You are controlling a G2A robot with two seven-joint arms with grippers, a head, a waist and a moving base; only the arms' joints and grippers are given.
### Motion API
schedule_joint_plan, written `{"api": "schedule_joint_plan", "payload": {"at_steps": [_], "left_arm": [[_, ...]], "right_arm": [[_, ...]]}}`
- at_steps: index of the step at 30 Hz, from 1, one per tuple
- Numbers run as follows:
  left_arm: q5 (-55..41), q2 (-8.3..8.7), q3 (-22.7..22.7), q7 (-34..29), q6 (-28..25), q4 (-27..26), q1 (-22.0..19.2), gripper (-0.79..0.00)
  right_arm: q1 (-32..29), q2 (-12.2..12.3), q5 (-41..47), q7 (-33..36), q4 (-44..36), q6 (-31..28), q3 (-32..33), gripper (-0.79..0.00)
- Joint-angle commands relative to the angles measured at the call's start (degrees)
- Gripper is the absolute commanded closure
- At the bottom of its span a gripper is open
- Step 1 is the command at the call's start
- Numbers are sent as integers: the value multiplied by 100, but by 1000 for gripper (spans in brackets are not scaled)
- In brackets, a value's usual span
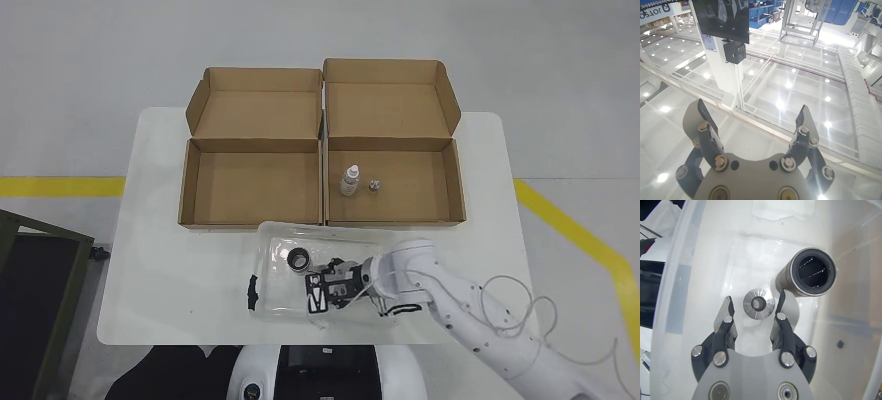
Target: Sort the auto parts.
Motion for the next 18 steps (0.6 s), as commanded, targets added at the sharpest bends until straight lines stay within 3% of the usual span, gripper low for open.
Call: {"api": "schedule_joint_plan", "payload": {"at_steps": [1, 7, 11, 15, 18], "left_arm": [[0, 0, 0, 0, 0, 0, 0, -785], [0, 0, 0, 0, 0, 0, 0, -785], [0, 0, 0, 0, 0, 0, 0, -785], [0, 0, 0, 0, 0, 0, 0, -785], [0, 0, 0, 0, 0, 0, 0, -785]], "right_arm": [[18, -10, -1, -10, 24, 10, -14, -391], [56, -33, -15, -56, 106, 9, -45, -308], [68, -38, -43, -82, 107, 10, -38, -191], [29, -16, -68, -104, 23, -11, 27, 0], [-26, 13, -60, -128, -94, -55, 105, 0]]}}
